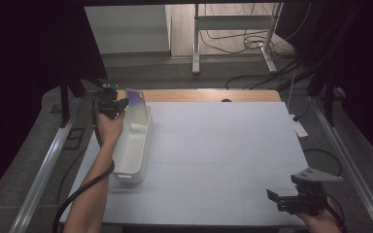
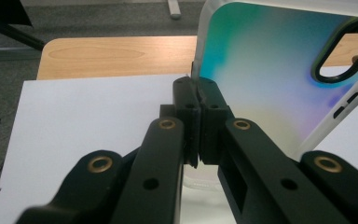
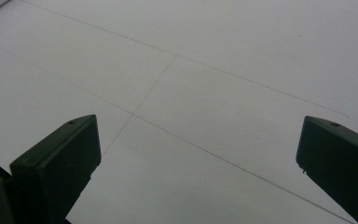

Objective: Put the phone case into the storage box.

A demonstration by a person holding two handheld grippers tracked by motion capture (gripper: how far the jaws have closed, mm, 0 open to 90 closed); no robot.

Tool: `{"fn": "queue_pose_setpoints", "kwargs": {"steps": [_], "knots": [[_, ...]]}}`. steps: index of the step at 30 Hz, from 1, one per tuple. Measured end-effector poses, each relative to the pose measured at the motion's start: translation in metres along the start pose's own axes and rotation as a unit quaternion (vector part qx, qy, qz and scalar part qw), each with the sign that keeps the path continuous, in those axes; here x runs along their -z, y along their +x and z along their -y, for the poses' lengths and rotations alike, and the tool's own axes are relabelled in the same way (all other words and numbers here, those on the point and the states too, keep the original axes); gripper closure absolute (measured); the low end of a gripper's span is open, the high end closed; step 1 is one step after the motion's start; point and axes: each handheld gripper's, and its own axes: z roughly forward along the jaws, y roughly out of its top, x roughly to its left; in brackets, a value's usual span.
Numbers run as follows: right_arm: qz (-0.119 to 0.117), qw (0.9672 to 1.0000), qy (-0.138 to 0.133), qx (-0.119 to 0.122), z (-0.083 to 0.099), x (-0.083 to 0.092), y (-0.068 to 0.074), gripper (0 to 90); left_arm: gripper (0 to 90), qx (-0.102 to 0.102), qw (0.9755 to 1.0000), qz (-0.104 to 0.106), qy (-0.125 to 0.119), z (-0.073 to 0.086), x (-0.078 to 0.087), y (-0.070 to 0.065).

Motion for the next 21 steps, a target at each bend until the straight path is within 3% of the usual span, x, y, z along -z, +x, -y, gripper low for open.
{"fn": "queue_pose_setpoints", "kwargs": {"steps": [21], "knots": [[-0.001, 1.0, 0.001, 0.005, 0.0, 0.0, 0.001, 0.0, 87.4, 0.01, 0.9992, -0.015, 0.037, 0.003, -0.017, 0.003]]}}
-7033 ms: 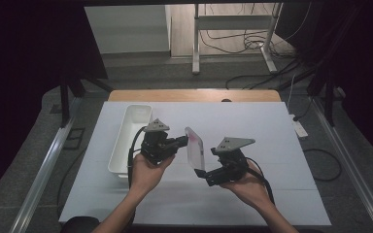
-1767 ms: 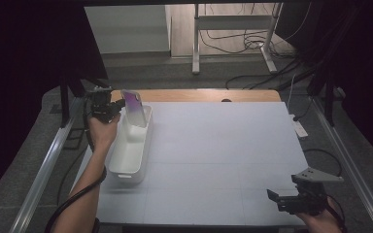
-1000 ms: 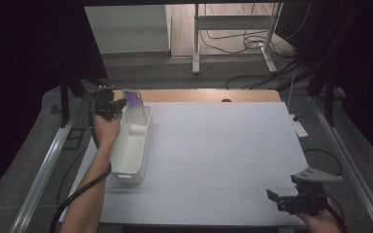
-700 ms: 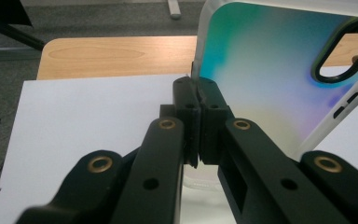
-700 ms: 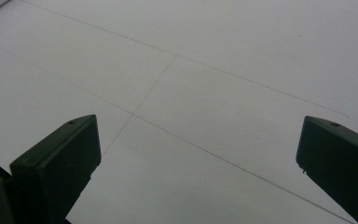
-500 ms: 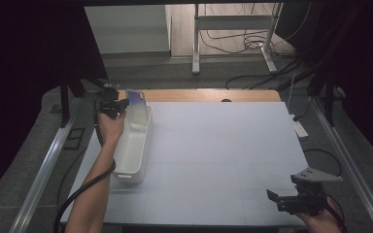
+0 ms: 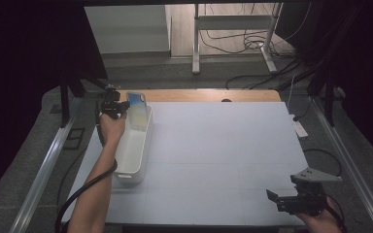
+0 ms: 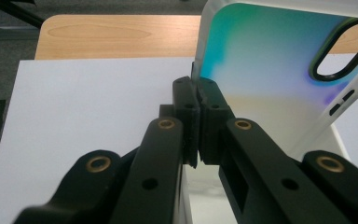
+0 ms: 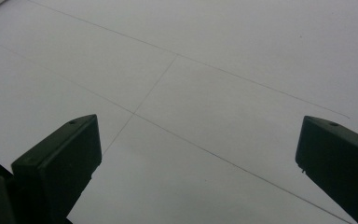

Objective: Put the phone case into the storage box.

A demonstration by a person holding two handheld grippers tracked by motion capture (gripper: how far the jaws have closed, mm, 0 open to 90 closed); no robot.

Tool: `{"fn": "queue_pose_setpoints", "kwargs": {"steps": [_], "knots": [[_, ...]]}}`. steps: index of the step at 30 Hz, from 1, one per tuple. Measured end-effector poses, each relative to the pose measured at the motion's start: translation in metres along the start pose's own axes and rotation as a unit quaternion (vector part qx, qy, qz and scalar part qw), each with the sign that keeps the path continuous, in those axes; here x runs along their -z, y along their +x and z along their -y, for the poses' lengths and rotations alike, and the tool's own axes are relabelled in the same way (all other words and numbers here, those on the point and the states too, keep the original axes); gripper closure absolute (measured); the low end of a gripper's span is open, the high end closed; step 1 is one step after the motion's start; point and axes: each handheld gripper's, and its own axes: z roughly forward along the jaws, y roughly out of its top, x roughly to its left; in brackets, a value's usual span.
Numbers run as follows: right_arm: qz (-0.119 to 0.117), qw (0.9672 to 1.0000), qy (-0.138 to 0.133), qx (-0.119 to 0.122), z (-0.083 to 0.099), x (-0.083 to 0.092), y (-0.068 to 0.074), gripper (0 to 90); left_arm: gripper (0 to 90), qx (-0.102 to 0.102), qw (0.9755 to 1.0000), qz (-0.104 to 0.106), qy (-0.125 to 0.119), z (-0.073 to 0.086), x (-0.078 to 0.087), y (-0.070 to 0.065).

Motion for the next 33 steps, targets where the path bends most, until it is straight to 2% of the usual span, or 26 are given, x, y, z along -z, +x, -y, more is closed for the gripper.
{"fn": "queue_pose_setpoints", "kwargs": {"steps": [8, 16, 24, 27, 33], "knots": [[0.002, 1.0, -0.004, -0.004, 0.0002, 0.0005, -0.0002, 0.1, 86.3, 0.0, 1.0, 0.001, 0.003, -0.0002, -0.0022, -0.0012], [0.002, 1.0, -0.005, -0.002, 0.0003, 0.0007, 0.0, 0.1, 82.1, 0.003, 0.9998, 0.015, 0.01, -0.0011, -0.0019, -0.0004], [0.003, 1.0, -0.005, -0.002, 0.0002, 0.0007, 0.0001, 0.2, 71.9, -0.002, 0.9997, 0.026, -0.001, -0.0032, 0.0021, -0.0003], [0.004, 1.0, -0.006, -0.002, 0.0003, 0.0009, 0.0003, 0.2, 68.5, -0.012, 0.9996, 0.027, -0.004, -0.0036, 0.0032, -0.0011], [0.004, 1.0, -0.007, -0.003, 0.0003, 0.0012, 0.0001, 0.1, 57.5, -0.011, 0.9987, 0.049, -0.012, -0.0025, 0.0062, -0.0008]]}}
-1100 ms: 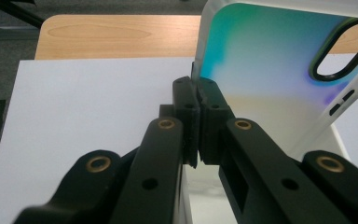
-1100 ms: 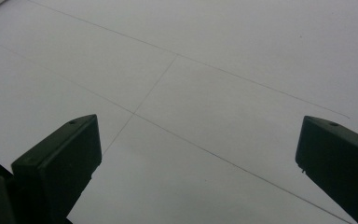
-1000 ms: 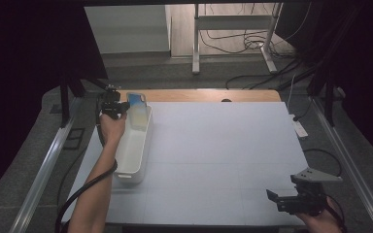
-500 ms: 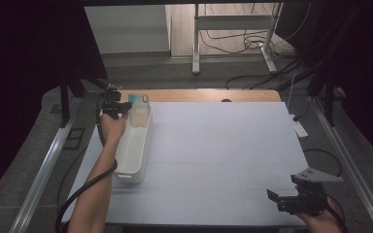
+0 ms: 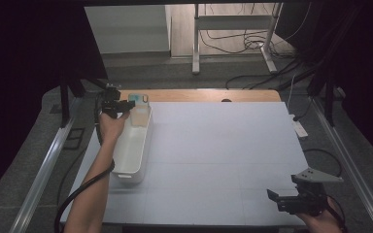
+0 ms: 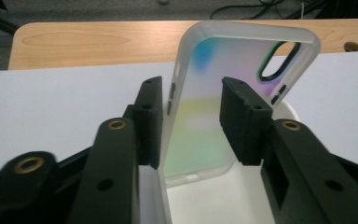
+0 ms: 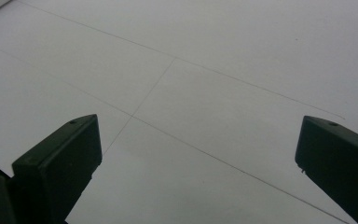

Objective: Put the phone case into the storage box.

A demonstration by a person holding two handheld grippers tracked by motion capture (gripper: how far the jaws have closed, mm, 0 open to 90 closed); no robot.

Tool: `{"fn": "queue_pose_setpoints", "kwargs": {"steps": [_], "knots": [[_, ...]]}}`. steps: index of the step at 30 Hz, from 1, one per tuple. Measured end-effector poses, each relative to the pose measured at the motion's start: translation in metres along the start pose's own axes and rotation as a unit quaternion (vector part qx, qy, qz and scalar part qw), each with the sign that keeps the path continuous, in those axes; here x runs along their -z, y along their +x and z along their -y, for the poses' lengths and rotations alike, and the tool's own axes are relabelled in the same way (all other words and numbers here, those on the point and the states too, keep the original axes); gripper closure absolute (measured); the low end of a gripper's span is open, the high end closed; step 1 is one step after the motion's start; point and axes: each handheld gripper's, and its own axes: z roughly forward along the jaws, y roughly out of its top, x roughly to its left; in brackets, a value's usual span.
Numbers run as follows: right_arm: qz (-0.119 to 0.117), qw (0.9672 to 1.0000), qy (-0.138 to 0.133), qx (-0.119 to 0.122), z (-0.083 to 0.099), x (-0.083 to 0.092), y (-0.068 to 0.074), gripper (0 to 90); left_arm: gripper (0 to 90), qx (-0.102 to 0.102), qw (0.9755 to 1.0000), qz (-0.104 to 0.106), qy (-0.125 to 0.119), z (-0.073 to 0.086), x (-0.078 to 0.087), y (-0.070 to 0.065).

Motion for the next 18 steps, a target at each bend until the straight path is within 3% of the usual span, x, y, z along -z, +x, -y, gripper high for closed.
{"fn": "queue_pose_setpoints", "kwargs": {"steps": [7, 18], "knots": [[-0.001, 1.0, 0.001, -0.001, 0.0, 0.0, 0.0, 0.1, 42.0, -0.013, 0.9998, 0.014, 0.003, 0.002, 0.004, 0.002], [-0.001, 1.0, 0.003, 0.0, 0.0, -0.001, 0.0, 0.1, 25.3, -0.03, 0.9986, 0.043, 0.006, 0.005, 0.011, -0.003]]}}
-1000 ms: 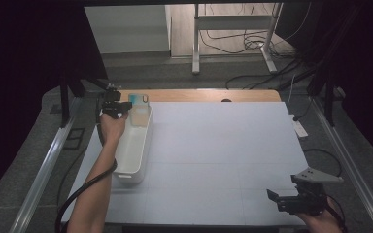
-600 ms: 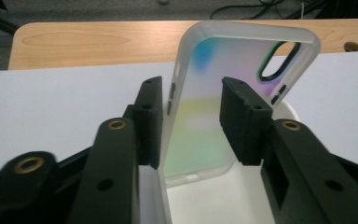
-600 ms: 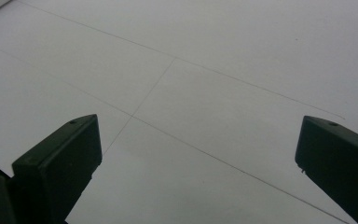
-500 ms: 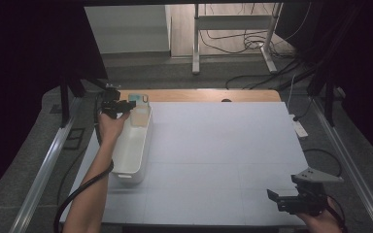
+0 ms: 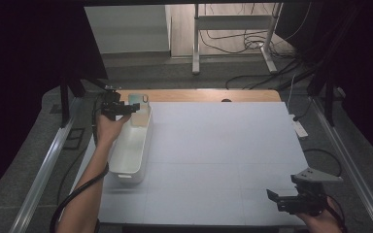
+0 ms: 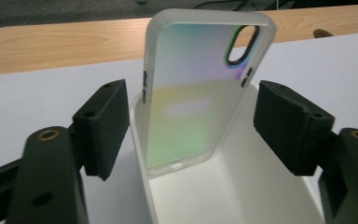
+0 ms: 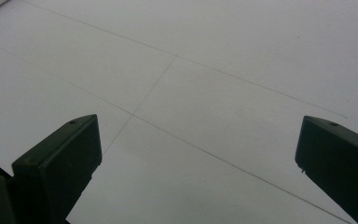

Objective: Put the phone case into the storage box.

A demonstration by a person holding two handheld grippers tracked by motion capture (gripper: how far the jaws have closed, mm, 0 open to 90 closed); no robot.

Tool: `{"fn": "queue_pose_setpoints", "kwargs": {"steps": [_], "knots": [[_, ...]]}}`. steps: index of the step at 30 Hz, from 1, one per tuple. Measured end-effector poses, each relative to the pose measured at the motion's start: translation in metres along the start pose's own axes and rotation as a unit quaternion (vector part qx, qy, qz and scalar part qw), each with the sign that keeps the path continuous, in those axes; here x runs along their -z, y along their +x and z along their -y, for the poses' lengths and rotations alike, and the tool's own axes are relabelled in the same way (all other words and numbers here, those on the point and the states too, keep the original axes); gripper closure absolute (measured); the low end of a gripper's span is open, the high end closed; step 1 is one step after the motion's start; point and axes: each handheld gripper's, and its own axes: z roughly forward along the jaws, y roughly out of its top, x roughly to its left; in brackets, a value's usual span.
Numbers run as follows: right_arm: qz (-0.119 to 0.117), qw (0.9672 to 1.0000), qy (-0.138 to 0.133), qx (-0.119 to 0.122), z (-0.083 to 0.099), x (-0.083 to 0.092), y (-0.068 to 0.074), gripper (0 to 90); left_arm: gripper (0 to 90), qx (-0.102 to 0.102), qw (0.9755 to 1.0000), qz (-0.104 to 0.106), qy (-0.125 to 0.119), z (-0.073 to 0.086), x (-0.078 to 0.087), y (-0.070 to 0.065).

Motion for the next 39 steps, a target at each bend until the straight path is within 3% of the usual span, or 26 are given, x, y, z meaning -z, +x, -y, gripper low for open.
{"fn": "queue_pose_setpoints", "kwargs": {"steps": [19, 28, 39], "knots": [[0.0, 1.0, 0.004, 0.005, 0.0, -0.001, 0.001, 0.1, 6.0, -0.039, 0.9985, 0.039, -0.001, 0.009, 0.016, -0.012], [0.0, 1.0, 0.006, 0.005, 0.0, -0.001, 0.001, 0.1, 4.3, -0.043, 0.9972, 0.062, -0.006, 0.014, 0.027, -0.019], [0.0, 1.0, 0.008, 0.005, -0.001, -0.001, 0.001, 0.1, 2.9, -0.076, 0.9949, 0.066, 0.005, 0.026, 0.036, -0.032]]}}
